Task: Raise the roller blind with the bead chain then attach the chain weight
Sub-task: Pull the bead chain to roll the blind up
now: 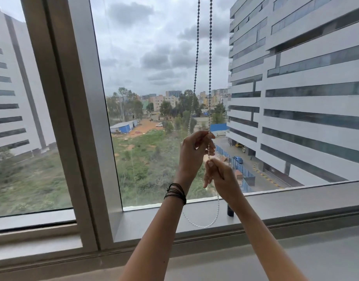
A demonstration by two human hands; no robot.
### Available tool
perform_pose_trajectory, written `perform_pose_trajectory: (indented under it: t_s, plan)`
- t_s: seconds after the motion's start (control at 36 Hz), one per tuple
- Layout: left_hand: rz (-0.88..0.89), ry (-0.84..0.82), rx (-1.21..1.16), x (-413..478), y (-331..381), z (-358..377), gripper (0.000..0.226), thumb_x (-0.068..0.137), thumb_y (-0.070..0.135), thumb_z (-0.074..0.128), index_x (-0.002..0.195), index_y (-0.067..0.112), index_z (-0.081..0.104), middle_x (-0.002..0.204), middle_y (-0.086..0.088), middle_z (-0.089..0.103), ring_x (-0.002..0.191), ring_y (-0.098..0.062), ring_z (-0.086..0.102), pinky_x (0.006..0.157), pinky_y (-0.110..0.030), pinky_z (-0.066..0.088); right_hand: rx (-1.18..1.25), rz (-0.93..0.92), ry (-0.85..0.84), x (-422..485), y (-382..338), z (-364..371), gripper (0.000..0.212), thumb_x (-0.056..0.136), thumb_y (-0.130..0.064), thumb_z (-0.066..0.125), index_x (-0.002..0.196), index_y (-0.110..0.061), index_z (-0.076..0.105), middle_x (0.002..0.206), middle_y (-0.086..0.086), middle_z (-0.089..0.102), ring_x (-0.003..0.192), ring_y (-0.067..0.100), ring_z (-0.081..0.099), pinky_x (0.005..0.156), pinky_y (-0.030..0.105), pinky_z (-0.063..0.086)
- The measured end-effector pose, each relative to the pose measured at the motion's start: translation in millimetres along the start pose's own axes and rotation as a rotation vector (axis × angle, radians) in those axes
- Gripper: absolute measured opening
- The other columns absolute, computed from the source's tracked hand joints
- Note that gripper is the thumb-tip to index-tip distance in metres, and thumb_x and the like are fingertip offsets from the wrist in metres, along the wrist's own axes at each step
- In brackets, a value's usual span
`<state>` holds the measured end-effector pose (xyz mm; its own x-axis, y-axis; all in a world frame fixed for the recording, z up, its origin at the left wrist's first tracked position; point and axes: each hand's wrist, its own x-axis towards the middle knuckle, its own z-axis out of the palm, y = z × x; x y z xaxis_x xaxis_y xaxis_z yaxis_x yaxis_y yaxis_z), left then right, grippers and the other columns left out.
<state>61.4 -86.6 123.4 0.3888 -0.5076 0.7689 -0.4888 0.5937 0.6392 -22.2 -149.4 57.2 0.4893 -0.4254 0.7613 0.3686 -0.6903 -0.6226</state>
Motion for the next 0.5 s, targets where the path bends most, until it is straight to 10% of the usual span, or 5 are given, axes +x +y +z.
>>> perform_pose_trajectory:
  t_s: [0.5]
  plan:
    - [-0.136,-0.022,0.037,-52,-36,-4,0.02,0.092,-0.005,0.049,0.082,0.007,0.061,0.061,-0.003,0.059,0.052,-0.008,0.057,0.055,-0.022,0.051,-0.059,0.149,-0.079,-53,31,8,0.026,0.097,0.003,0.036,0.072,-0.001,0.046,0.054,0.023,0.057,0.046,0.012,0.058,0.051,0.022,0.044]
